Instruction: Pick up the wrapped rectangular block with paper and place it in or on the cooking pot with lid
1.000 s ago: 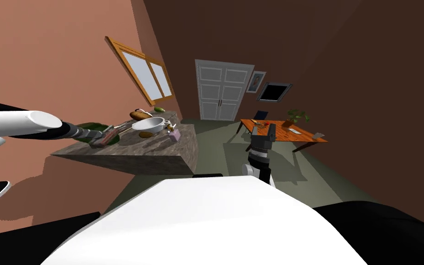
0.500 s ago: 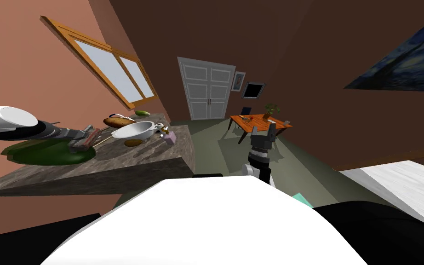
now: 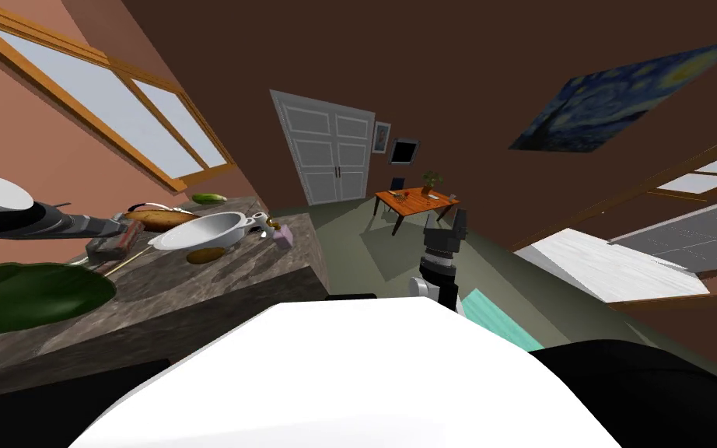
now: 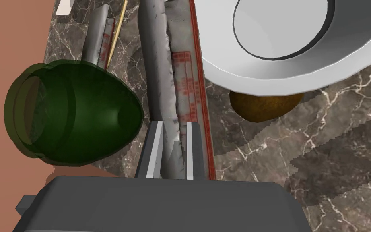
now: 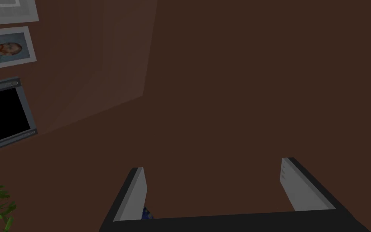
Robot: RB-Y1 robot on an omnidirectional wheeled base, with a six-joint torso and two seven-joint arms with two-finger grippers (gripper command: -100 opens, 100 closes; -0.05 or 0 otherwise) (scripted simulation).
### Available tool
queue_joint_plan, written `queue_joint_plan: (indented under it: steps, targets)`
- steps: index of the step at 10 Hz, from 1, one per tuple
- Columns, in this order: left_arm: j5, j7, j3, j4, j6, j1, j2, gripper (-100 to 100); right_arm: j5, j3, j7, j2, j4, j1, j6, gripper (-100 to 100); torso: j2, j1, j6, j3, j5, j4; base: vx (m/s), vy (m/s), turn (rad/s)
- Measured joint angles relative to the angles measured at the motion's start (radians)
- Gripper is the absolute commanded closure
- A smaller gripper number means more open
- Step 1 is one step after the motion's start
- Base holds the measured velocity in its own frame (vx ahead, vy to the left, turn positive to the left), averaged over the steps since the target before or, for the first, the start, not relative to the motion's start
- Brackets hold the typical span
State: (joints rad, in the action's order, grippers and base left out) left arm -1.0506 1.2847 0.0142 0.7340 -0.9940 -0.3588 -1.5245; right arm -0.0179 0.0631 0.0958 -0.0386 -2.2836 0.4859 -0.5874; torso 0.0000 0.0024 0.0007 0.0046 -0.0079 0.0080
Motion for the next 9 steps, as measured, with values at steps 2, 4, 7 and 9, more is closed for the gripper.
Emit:
queue_joint_plan:
  steps: [2, 4, 7, 9]
  targets:
    - [0.029, 0.040, -0.015, -0.005, -0.026, 0.010, -0.010, 100, 0.000, 0.000, 0.000, 0.000, 0.000, 0.000, 0.000, 0, 0.002, 0.004, -0.001, 0.001, 0.000, 0.001, -0.109, 0.179, -0.371]
    - [0.054, 0.059, -0.015, -0.019, -0.042, -0.001, -0.010, 100, 0.000, 0.000, 0.000, 0.000, 0.000, 0.000, 0.000, 0, -0.001, -0.002, -0.001, -0.001, -0.001, 0.000, -0.085, 0.122, -0.375]
    - [0.094, 0.110, -0.037, -0.014, -0.083, 0.017, -0.010, 100, 0.000, 0.000, 0.000, 0.000, 0.000, 0.000, 0.000, 0, -0.001, 0.000, -0.001, 0.000, -0.002, 0.001, -0.105, 0.156, -0.376]
    - [0.126, 0.128, -0.047, -0.019, -0.111, 0.016, -0.005, 100, 0.000, 0.000, 0.000, 0.000, 0.000, 0.000, 0.000, 0, -0.001, -0.002, -0.001, 0.000, -0.002, 0.001, -0.117, 0.142, -0.332]
